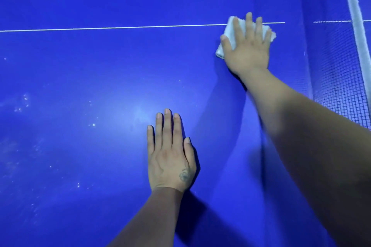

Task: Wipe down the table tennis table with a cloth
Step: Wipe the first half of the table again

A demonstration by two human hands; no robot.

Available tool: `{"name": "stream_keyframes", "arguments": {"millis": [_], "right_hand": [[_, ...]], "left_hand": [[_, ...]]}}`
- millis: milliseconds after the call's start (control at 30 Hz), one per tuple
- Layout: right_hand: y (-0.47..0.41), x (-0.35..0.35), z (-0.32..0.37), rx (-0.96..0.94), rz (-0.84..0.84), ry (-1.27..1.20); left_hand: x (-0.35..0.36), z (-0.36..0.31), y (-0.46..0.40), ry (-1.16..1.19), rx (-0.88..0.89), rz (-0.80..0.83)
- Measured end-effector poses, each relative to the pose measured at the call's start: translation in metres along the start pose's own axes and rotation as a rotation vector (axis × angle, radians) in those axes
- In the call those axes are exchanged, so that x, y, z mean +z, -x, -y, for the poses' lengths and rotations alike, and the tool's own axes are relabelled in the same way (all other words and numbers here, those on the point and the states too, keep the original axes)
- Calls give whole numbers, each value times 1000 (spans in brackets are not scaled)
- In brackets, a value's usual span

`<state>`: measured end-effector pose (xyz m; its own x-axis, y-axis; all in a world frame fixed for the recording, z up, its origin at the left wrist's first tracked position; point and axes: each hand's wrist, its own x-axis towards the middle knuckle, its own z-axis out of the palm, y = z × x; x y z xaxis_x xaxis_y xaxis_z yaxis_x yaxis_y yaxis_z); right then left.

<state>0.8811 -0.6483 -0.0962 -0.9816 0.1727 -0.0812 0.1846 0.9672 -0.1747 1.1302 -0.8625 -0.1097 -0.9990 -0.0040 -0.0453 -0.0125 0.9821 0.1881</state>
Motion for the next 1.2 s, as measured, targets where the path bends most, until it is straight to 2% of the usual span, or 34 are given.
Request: {"name": "stream_keyframes", "arguments": {"millis": [100,200,267,333,400,467,567,700,800,900,1000,1067,1200], "right_hand": [[20,3,25,-214,62,24],[54,-1,24,-415,20,-135],[80,-5,0,-353,-152,-220],[104,-3,-37,-163,-277,-236],[123,2,-73,-8,-251,-197],[133,8,-93,58,-175,-111],[134,11,-94,93,-142,-17],[132,7,-93,93,-130,-17],[130,9,-93,89,-153,-13],[131,11,-94,94,-171,-21],[130,13,-96,88,-187,-35],[130,15,-96,89,-196,-22],[128,15,-95,101,-196,-4]], "left_hand": [[1,1,0,3,8,-14],[2,1,0,-1,16,-40],[2,1,0,-6,16,-37],[2,1,-1,-7,18,-36],[2,1,0,-1,14,-33],[2,1,1,11,8,-35],[0,0,-2,32,0,-24],[-5,3,4,115,3,3],[-11,1,-9,332,-58,-90],[-22,-28,-59,439,-97,-210],[-19,-78,-139,386,41,-226],[-10,-110,-178,325,61,-201],[13,-140,-193,135,63,-94]]}}
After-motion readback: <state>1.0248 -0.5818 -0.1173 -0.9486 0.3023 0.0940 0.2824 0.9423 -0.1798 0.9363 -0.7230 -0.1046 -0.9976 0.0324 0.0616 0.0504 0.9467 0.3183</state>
